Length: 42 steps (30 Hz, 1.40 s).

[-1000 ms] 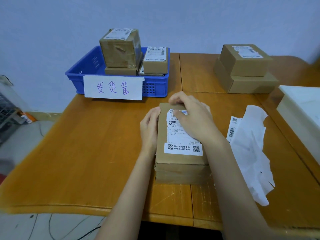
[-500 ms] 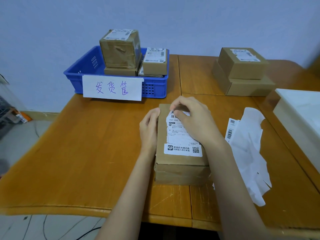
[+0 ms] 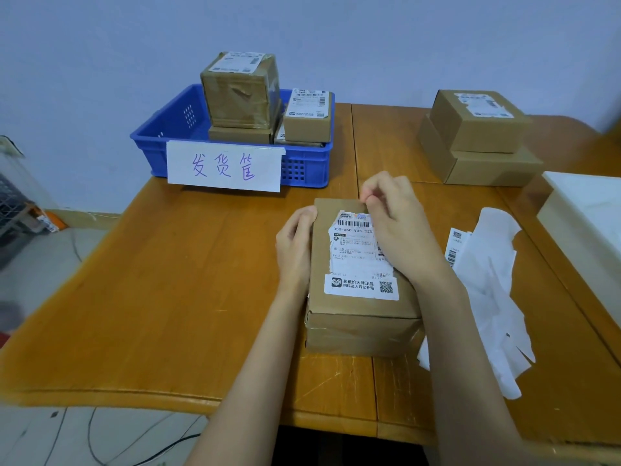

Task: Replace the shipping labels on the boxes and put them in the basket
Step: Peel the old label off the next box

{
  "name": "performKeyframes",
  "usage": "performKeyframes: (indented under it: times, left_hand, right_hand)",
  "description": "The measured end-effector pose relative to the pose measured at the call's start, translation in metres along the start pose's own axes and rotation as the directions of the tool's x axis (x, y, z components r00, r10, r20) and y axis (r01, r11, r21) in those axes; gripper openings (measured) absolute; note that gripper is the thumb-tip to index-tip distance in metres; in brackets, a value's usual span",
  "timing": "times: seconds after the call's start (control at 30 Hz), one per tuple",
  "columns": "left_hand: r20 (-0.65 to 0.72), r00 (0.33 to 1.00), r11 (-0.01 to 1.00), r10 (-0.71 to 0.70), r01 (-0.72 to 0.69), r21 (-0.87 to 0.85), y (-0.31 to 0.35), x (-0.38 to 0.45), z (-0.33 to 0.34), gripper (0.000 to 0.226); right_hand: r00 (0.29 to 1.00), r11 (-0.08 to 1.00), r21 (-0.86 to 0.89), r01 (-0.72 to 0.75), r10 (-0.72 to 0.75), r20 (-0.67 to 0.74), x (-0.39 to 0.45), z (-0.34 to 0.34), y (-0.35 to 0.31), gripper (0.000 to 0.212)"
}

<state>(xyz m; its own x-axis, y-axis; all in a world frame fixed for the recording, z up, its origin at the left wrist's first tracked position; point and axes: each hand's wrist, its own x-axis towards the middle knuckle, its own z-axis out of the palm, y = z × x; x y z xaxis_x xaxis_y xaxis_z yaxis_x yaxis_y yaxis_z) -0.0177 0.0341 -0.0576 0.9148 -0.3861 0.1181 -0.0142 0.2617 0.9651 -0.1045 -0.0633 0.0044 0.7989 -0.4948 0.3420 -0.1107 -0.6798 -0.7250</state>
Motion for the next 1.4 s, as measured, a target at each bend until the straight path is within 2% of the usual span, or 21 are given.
performKeyframes:
  times: [0.07,0.17,0.4,0.57,0.7,0.77,0.87,0.9,1.0,1.1,1.27,1.4]
  left_hand:
    - [0.006,1.0,1.0,0.002,-0.002,-0.009,0.0,0.0,0.0,0.025]
    - [0.016,1.0,1.0,0.02,-0.02,0.006,-0.001,0.0,-0.001,0.028]
    - [0.008,1.0,0.999,0.022,-0.022,0.023,-0.004,0.0,-0.002,0.025]
    - [-0.001,1.0,1.0,0.013,-0.013,0.009,-0.006,0.002,-0.002,0.023]
    - [-0.006,1.0,1.0,0.011,-0.011,-0.006,-0.006,0.002,0.0,0.023]
    - [-0.007,1.0,1.0,0.012,-0.012,-0.018,-0.007,0.002,-0.001,0.028]
    - [-0.015,1.0,1.0,0.018,-0.018,0.012,-0.01,0.004,-0.003,0.022]
    - [-0.022,1.0,1.0,0.001,-0.001,-0.011,-0.009,0.004,-0.003,0.021]
    - [-0.034,0.999,0.999,-0.029,0.028,-0.041,-0.009,0.005,-0.001,0.021]
    - [-0.042,0.999,1.0,-0.012,0.012,0.007,-0.013,0.007,-0.002,0.022]
    - [-0.054,0.999,1.0,0.006,-0.005,0.021,-0.014,0.007,-0.001,0.024]
    - [-0.042,0.999,1.0,0.018,-0.017,0.017,-0.015,0.008,-0.002,0.026]
  right_hand:
    - [0.998,0.998,0.036,0.057,-0.058,0.012,-0.002,-0.002,-0.002,0.018]
    - [0.98,0.975,-0.156,0.16,-0.137,0.147,0.0,0.004,0.0,0.023]
    - [0.977,0.946,-0.279,0.165,-0.119,0.175,0.006,0.007,-0.004,0.015]
    - [0.985,0.981,-0.168,0.099,-0.073,0.156,0.001,0.003,0.001,0.015]
    - [0.997,0.998,-0.007,0.07,-0.07,0.014,-0.002,0.0,-0.005,0.014]
    - [0.996,0.995,-0.091,0.047,-0.055,-0.077,-0.004,-0.001,-0.012,0.009]
    - [0.996,0.95,-0.305,-0.069,0.082,0.029,-0.008,0.006,-0.025,0.048]
    - [0.993,0.934,-0.348,-0.081,0.104,0.047,-0.008,0.011,-0.028,0.05]
    - [0.993,0.909,-0.405,-0.1,0.118,0.02,-0.008,0.018,-0.027,0.034]
    - [0.99,0.924,-0.365,-0.115,0.135,0.03,-0.008,0.016,-0.021,0.027]
    - [0.989,0.952,-0.276,-0.133,0.145,0.026,-0.009,0.011,-0.014,0.029]
    - [0.986,0.98,-0.121,-0.16,0.164,0.026,-0.012,0.007,-0.022,0.044]
